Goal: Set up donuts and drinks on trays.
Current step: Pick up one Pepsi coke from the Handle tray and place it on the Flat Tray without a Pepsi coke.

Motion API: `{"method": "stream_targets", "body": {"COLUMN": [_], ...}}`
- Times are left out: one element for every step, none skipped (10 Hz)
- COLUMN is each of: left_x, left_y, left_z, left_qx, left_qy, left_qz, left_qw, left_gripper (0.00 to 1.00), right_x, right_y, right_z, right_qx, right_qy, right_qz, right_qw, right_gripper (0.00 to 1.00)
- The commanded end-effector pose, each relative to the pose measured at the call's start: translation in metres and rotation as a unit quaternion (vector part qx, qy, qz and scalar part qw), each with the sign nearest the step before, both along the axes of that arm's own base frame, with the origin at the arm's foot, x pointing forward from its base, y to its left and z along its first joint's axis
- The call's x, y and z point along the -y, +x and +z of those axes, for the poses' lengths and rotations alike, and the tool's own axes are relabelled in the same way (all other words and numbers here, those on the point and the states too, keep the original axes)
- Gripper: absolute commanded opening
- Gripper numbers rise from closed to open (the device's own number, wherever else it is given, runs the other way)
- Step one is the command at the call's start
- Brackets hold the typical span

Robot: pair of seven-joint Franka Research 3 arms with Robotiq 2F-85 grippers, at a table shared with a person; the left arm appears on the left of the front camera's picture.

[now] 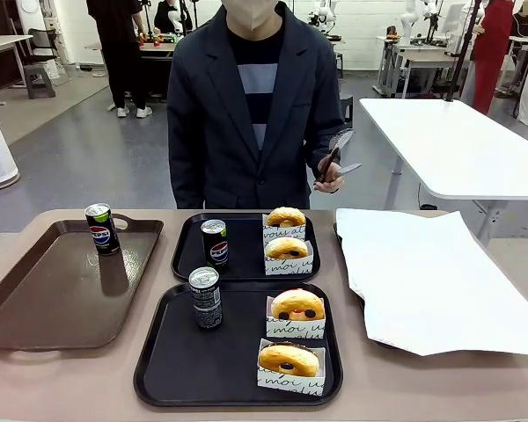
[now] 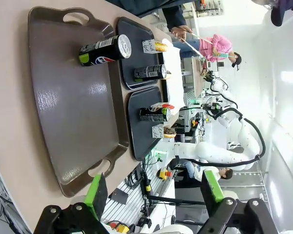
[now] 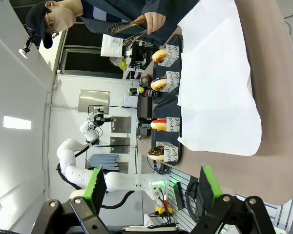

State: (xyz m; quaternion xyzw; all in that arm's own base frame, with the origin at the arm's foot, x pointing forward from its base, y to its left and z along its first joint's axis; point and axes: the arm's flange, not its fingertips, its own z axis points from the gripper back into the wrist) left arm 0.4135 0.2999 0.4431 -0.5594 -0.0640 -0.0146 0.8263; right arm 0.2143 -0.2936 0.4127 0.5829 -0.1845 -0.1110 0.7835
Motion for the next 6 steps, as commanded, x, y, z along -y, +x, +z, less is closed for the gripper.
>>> {"method": "stream_targets", "body": {"left_x": [0.0003, 0.0003, 0.0003, 0.0003, 0.0003, 0.0003], "left_y": [-0.0009, -0.0009, -0.0009, -0.0009, -0.0009, -0.0009], "left_z": [0.0016, 0.0016, 0.0016, 0.0016, 0.0016, 0.0016], "left_qx": [-0.007, -0.007, -0.007, -0.007, -0.007, -0.007], "left_qy": [0.000, 0.000, 0.000, 0.000, 0.000, 0.000], "left_qz": [0.006, 0.006, 0.006, 0.006, 0.006, 0.006], "left_qw": [1.000, 1.000, 1.000, 1.000, 1.000, 1.000], "left_gripper": [1.00, 1.00, 1.00, 1.00, 1.00, 1.00], "right_x": [0.0014, 0.0014, 0.0014, 0.0014, 0.0014, 0.0014], "right_y": [0.0006, 0.0006, 0.0006, 0.0006, 0.0006, 0.0006], "right_z": [0.0002, 0.0002, 0.0002, 0.0002, 0.0002, 0.0002], "right_qx": [0.014, 0.014, 0.014, 0.014, 0.014, 0.014], "right_qy": [0.003, 0.003, 0.003, 0.003, 0.003, 0.003], "right_qz": [0.000, 0.000, 0.000, 0.000, 0.000, 0.000], "right_qw": [1.000, 1.000, 1.000, 1.000, 1.000, 1.000], "right_gripper": [1.00, 1.00, 1.00, 1.00, 1.00, 1.00]}}
